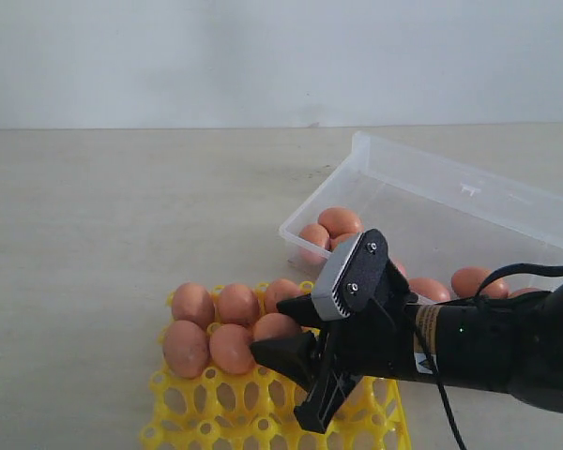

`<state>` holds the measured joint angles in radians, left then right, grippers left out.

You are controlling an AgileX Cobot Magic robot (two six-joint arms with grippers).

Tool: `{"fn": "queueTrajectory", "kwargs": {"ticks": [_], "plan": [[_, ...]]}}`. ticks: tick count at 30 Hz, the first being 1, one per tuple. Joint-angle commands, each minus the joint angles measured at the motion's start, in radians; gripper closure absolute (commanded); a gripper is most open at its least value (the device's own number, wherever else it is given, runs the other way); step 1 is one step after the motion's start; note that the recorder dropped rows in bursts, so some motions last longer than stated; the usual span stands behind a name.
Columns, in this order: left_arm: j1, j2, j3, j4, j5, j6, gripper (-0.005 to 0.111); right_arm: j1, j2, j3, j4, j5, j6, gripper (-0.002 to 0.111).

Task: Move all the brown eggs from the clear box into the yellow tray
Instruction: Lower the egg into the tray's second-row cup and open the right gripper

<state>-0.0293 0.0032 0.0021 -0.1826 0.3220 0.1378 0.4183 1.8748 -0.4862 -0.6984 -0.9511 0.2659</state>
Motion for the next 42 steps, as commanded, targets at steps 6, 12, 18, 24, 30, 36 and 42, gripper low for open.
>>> {"fn": "queueTrajectory", "kwargs": {"ticks": [6,12,18,24,30,36,42], "plan": [[-0.004,-0.003,-0.002,-0.008,-0.011,-0.007,0.103,-0.001,0.002,-0.002,-0.009,0.015,-0.006,0.108],[-0.004,-0.003,-0.002,-0.008,-0.011,-0.007,0.103,-0.001,0.002,-0.002,-0.022,0.015,-0.006,0.074],[-0.004,-0.003,-0.002,-0.008,-0.011,-0.007,0.103,-0.001,0.002,-0.002,-0.018,0.003,-0.004,0.068],[-0.004,-0.003,-0.002,-0.008,-0.011,-0.007,0.103,-0.001,0.002,-0.002,0.022,0.0,-0.004,0.062],[-0.004,-0.003,-0.002,-0.008,-0.011,-0.007,0.103,-0.001,0.002,-0.002,0.029,0.006,-0.004,0.048],[-0.004,-0.003,-0.002,-0.008,-0.011,-0.007,0.103,-0.001,0.002,-0.002,0.029,-0.02,0.011,0.048],[-0.004,-0.003,-0.002,-0.008,-0.011,-0.007,0.103,-0.001,-0.051,-0.002,-0.014,-0.188,0.136,0.048]]}}
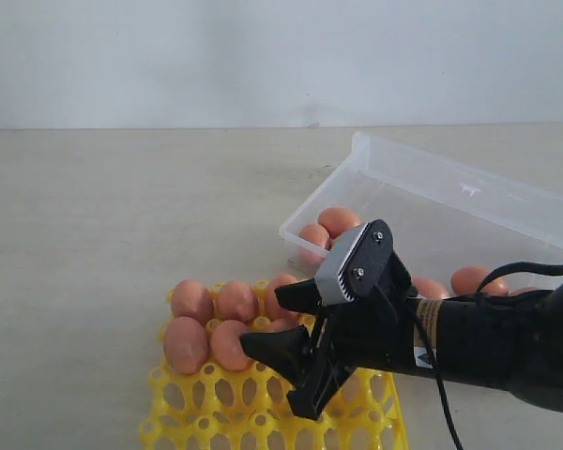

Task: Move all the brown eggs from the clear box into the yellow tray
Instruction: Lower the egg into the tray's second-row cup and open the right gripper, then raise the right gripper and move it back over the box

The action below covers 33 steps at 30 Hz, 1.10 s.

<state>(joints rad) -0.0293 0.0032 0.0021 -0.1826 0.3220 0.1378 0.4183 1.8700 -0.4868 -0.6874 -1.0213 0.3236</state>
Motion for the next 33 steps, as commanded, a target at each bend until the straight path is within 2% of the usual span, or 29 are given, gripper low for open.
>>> {"fn": "queueTrajectory", "kwargs": {"ticks": [1,3,6,8,9,11,13,17,21,23,26,33], "plan": [[-0.004,-0.003,-0.002,-0.008,-0.011,-0.007,0.103,-0.001,-0.067,-0.001,-0.018,-0.136,0.094,0.048],[-0.004,-0.003,-0.002,-0.008,-0.011,-0.007,0.103,-0.001,-0.115,-0.001,0.052,-0.136,0.101,0.048],[-0.004,-0.003,-0.002,-0.008,-0.011,-0.007,0.103,-0.001,-0.214,-0.003,0.369,-0.037,0.065,0.048],[-0.004,-0.003,-0.002,-0.008,-0.011,-0.007,0.103,-0.009,-0.287,-0.028,0.644,0.125,0.031,0.048],[-0.004,-0.003,-0.002,-0.008,-0.011,-0.007,0.103,-0.03,-0.324,-0.066,0.729,0.291,-0.006,0.049],[-0.004,-0.003,-0.002,-0.008,-0.011,-0.007,0.103,-0.088,-0.365,-0.191,0.687,0.707,-0.073,0.052],[-0.004,-0.003,-0.002,-0.008,-0.011,-0.007,0.103,-0.107,-0.356,-0.334,0.524,1.041,-0.081,0.053],[-0.004,-0.003,-0.002,-0.008,-0.011,-0.007,0.103,-0.109,-0.264,-0.584,0.484,1.431,-0.153,0.053],[-0.004,-0.003,-0.002,-0.008,-0.011,-0.007,0.103,-0.109,-0.122,-0.814,0.659,1.758,-0.457,0.053],[-0.004,-0.003,-0.002,-0.008,-0.011,-0.007,0.103,-0.109,-0.051,-0.911,0.728,1.845,-0.546,0.053],[-0.004,-0.003,-0.002,-0.008,-0.011,-0.007,0.103,-0.109,0.033,-1.013,0.817,1.861,-0.626,0.053],[-0.004,-0.003,-0.002,-0.008,-0.011,-0.007,0.103,-0.109,0.157,-1.113,0.815,1.931,-0.743,0.053]]}}
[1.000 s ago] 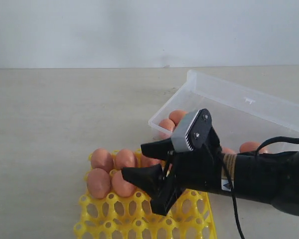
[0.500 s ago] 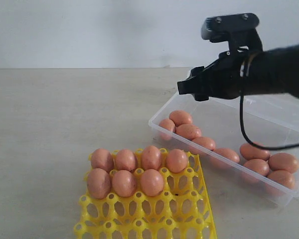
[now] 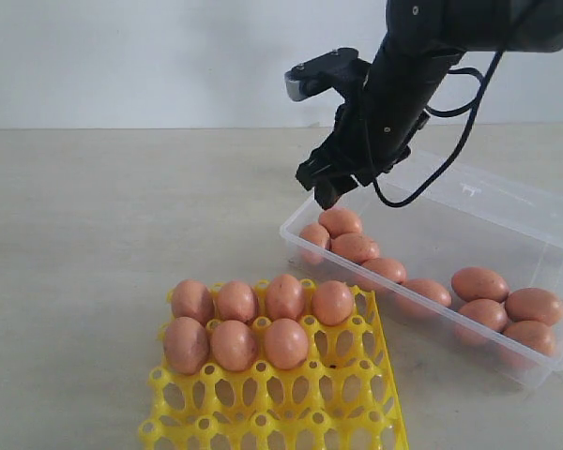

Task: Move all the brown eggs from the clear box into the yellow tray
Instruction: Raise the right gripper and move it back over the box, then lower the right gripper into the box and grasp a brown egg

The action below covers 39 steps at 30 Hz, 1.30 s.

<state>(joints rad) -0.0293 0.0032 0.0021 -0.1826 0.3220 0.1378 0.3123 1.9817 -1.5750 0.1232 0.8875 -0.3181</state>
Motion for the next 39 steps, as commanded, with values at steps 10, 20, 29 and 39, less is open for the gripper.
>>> {"fn": "queueTrajectory", "kwargs": {"ticks": [10,20,29,39], "plan": [[-0.004,-0.003,-0.002,-0.008,-0.011,-0.007,0.103,-0.004,0.128,-0.023,-0.054,-0.062,-0.161,0.06],[-0.004,-0.003,-0.002,-0.008,-0.011,-0.007,0.103,-0.004,0.167,-0.023,-0.065,-0.106,-0.163,0.06],[-0.004,-0.003,-0.002,-0.008,-0.011,-0.007,0.103,-0.004,0.214,-0.023,-0.094,-0.134,-0.163,0.06],[-0.004,-0.003,-0.002,-0.008,-0.011,-0.007,0.103,-0.004,0.226,-0.023,-0.092,-0.191,-0.156,0.077]]}}
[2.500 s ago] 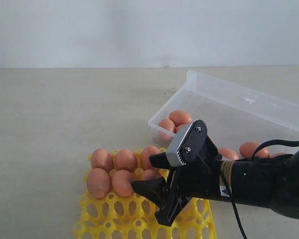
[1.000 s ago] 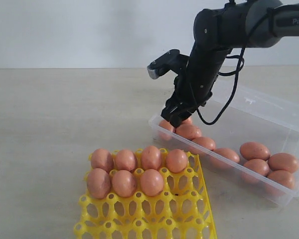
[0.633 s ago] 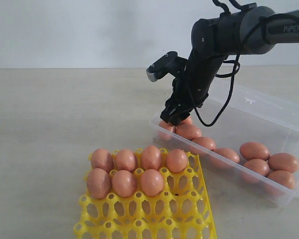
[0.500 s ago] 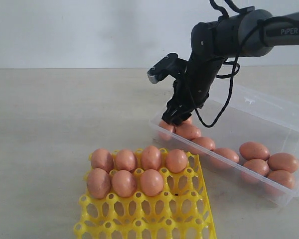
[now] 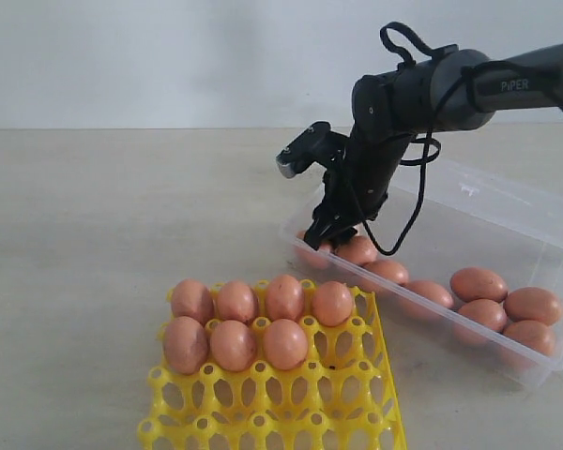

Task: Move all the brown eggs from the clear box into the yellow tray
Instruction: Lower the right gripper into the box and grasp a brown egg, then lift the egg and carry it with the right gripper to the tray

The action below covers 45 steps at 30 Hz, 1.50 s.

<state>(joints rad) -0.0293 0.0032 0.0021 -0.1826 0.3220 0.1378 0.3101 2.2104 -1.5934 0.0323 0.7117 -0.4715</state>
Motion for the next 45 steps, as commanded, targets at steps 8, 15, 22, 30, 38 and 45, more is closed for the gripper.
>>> {"fn": "queueTrajectory", "kwargs": {"ticks": [8,15,22,30,38,45], "plan": [[-0.004,-0.003,-0.002,-0.008,-0.011,-0.007,0.103,-0.002,-0.047,-0.002,-0.001,0.085,0.078,0.108],[-0.004,-0.003,-0.002,-0.008,-0.011,-0.007,0.103,-0.064,-0.302,0.124,0.026,-0.105,0.202,0.108],[-0.004,-0.003,-0.002,-0.008,-0.011,-0.007,0.103,-0.081,-0.637,0.62,0.197,-1.037,0.265,0.108],[-0.004,-0.003,-0.002,-0.008,-0.011,-0.007,0.103,-0.081,-0.707,0.934,0.213,-1.87,0.911,0.108],[-0.004,-0.003,-0.002,-0.008,-0.011,-0.007,0.103,-0.078,-0.728,0.948,-0.733,-1.793,1.12,0.108],[-0.004,-0.003,-0.002,-0.008,-0.011,-0.007,0.103,-0.077,-0.734,1.253,-0.665,-1.903,0.973,0.108]]}}
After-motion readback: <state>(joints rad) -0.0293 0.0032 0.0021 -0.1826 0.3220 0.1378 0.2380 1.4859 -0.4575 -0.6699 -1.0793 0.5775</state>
